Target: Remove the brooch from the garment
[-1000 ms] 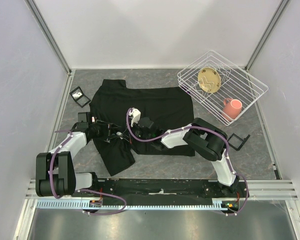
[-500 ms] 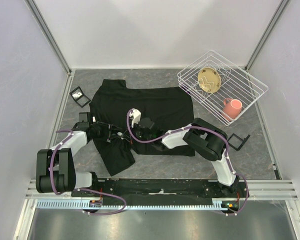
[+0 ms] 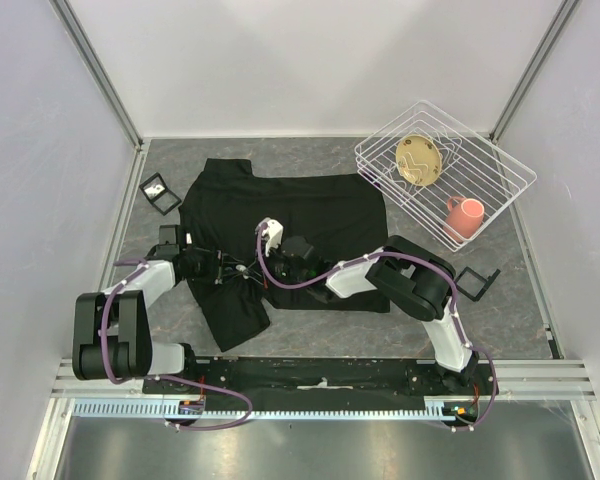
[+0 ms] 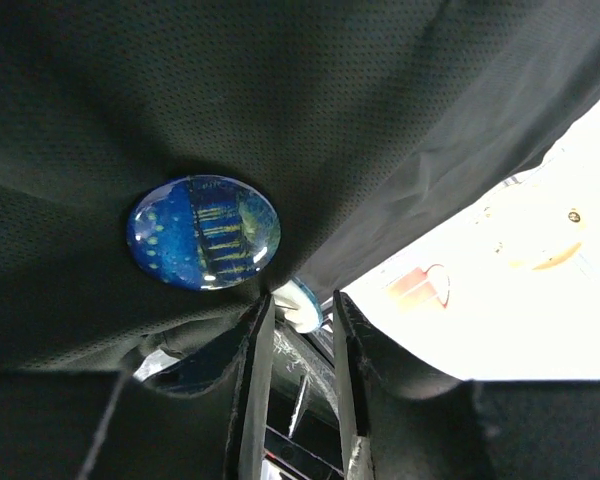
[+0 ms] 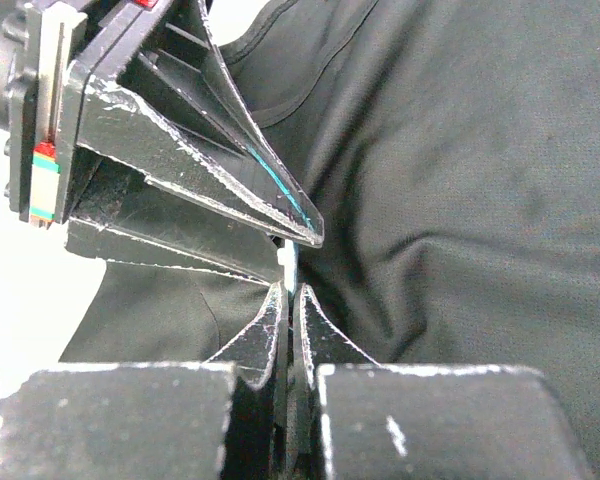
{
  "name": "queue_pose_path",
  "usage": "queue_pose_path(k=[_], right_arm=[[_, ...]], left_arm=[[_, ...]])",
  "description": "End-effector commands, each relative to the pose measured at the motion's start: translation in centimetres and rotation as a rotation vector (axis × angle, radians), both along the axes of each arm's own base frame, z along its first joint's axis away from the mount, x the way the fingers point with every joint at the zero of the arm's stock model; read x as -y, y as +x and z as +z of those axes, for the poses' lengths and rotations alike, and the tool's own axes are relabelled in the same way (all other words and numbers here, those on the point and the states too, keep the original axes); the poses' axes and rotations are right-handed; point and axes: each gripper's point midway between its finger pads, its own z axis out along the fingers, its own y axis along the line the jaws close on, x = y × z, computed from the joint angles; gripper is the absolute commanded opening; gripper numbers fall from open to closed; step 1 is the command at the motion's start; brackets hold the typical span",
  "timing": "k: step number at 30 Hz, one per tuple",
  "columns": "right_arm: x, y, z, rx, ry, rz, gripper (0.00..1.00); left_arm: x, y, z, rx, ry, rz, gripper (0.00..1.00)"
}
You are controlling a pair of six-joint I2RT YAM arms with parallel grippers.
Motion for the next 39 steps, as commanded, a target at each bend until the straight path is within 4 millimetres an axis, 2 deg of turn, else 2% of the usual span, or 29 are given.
queue_pose_path(k=[1,11,14,16,17,18,22,26,30,34,39], right_arm=[[-2.4,-3.1,5.3,0.078,0.168,0.173,0.00],[-1.6,-2.2,4.6,0.080,0.126,0.092,0.00],[-1.2,-1.4,3.6,0.063,0.073,0.048,0.00],[-1.1,-0.8,3.5,0.075,0.053,0.023,0.00],[-0.9,-0.7,2.6,0.059,0.015,0.013,0.00],[-1.1,-0.4,2.9,0.062,0.013,0.006,0.00],[-0.8,0.0,2.1,0.059,-0.022,-0.019,0.00],[-0.6,0.3,1.5,0.051,-0.053,-0.041,0.00],[-0.5,0.6,1.1,0.050,-0.088,-0.069,0.00],[-0.5,0.6,1.2,0.065,-0.116,-0.086,0.00],[-0.5,0.6,1.3,0.102,-0.171,-0.111,0.00]], left_arm=[[-0.5,1.7,0.5,0.029,-0.002,0.040,0.34],[-1.6,1.1,1.1,0.051,0.053,0.075,0.32],[-2.0,1.3,2.1,0.083,0.086,0.063,0.39],[-2.5,1.3,2.6,0.099,0.127,0.060,0.48],[-2.6,1.3,3.1,0.117,0.142,0.053,0.51],[-2.9,1.3,3.4,0.125,0.168,0.048,0.57],[-3.7,0.5,3.8,0.138,0.236,0.040,0.66],[-4.2,-0.6,3.0,0.115,0.263,0.061,0.65],[-5.1,-1.8,0.9,0.050,0.293,0.120,0.49],[-6.6,-2.3,-0.6,-0.009,0.324,0.179,0.43],[-8.4,-3.7,-3.2,-0.137,0.334,0.238,0.37]])
